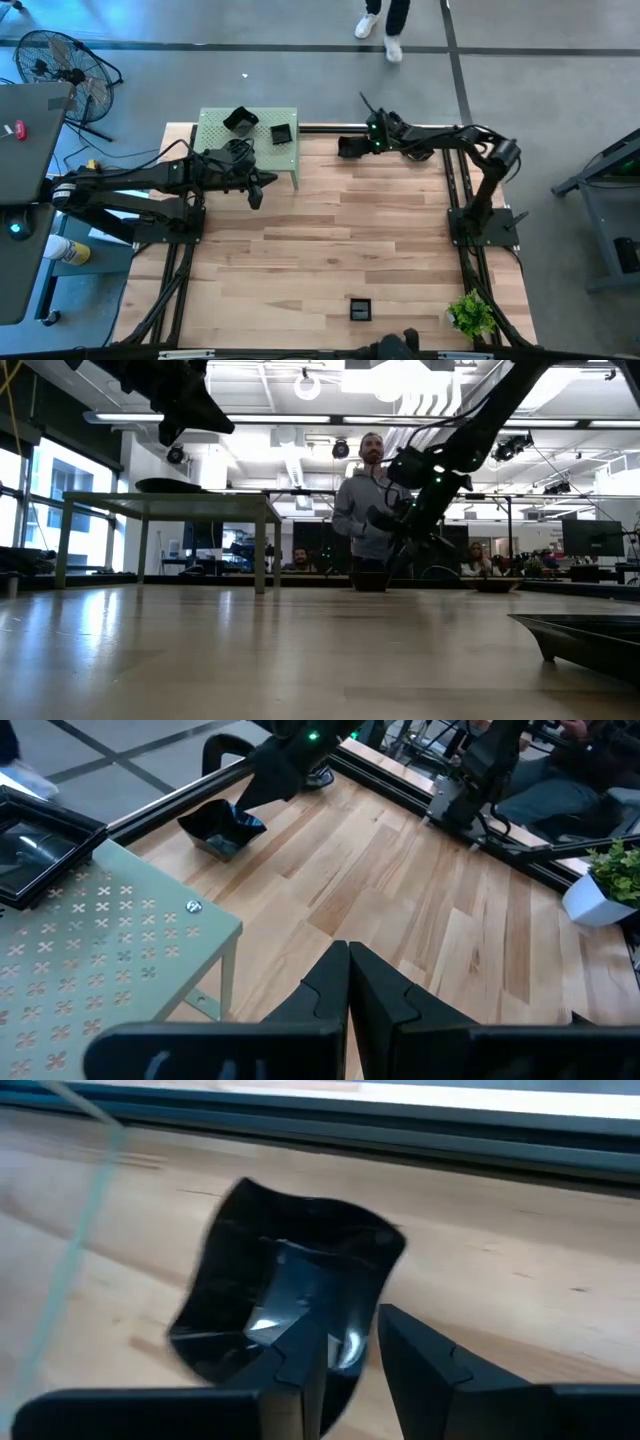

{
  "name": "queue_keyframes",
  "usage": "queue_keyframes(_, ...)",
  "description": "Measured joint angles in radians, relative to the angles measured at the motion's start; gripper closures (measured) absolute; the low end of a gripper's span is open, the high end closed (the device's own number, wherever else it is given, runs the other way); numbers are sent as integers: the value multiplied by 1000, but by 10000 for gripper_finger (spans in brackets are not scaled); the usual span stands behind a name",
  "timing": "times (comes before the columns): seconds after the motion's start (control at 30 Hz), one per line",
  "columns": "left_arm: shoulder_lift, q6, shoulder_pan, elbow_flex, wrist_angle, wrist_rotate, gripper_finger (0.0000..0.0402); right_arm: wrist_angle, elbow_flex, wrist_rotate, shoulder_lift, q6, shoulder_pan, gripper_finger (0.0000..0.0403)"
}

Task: Pick & Place Mini shaped plates
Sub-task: Stack the black distorted square plate on top of the stacked black distorted square plate on the shelf

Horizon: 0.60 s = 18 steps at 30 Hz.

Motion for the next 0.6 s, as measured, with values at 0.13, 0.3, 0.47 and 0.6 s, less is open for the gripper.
queue_keyframes(0.13,0,0,0,0,0,0,401,-56,43,31,28,-4,-2,319)
queue_keyframes(0.3,0,0,0,0,0,0,401,-58,46,32,28,-5,-10,332)
queue_keyframes(0.47,0,9,0,0,0,0,401,-2,31,-7,51,26,-16,351)
queue_keyframes(0.6,0,10,0,0,-1,0,401,18,27,-40,78,64,-15,364)
